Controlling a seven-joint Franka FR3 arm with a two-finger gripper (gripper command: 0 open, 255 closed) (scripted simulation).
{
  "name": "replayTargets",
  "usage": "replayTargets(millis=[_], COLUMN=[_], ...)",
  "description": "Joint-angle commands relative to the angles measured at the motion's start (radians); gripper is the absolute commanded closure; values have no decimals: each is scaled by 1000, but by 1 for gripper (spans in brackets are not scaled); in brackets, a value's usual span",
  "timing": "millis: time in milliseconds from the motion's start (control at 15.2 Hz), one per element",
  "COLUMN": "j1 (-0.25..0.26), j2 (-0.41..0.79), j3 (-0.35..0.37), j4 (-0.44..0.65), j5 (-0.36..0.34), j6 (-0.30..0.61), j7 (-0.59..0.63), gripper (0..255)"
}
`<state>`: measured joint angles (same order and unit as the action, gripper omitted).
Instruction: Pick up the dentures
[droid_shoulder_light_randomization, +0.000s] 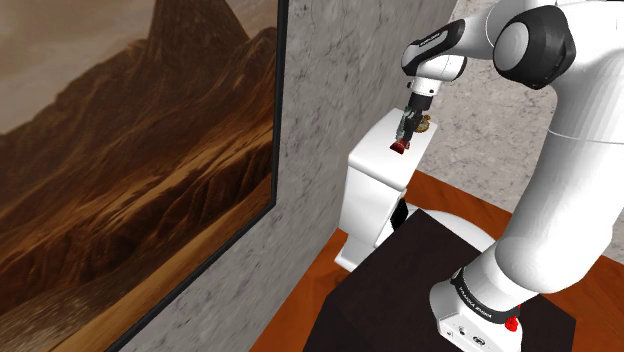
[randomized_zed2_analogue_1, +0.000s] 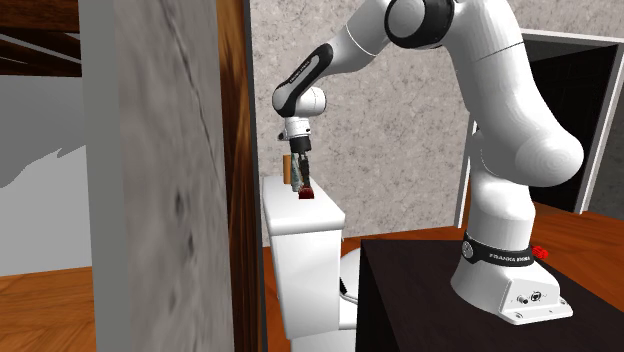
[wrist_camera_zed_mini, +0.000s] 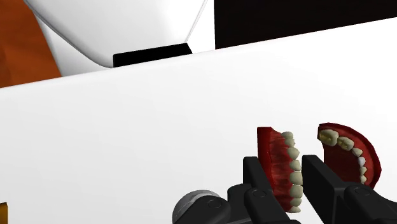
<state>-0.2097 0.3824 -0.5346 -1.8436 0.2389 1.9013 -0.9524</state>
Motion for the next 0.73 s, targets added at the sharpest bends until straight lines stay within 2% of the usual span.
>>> replayTargets(millis=[0, 660], j1=[-1, 9], j2=[0, -61], j3=[0, -16], j4=[-1, 59], j5=[0, -37], j6=[1, -110], j7=[-1, 26], gripper=[255, 255])
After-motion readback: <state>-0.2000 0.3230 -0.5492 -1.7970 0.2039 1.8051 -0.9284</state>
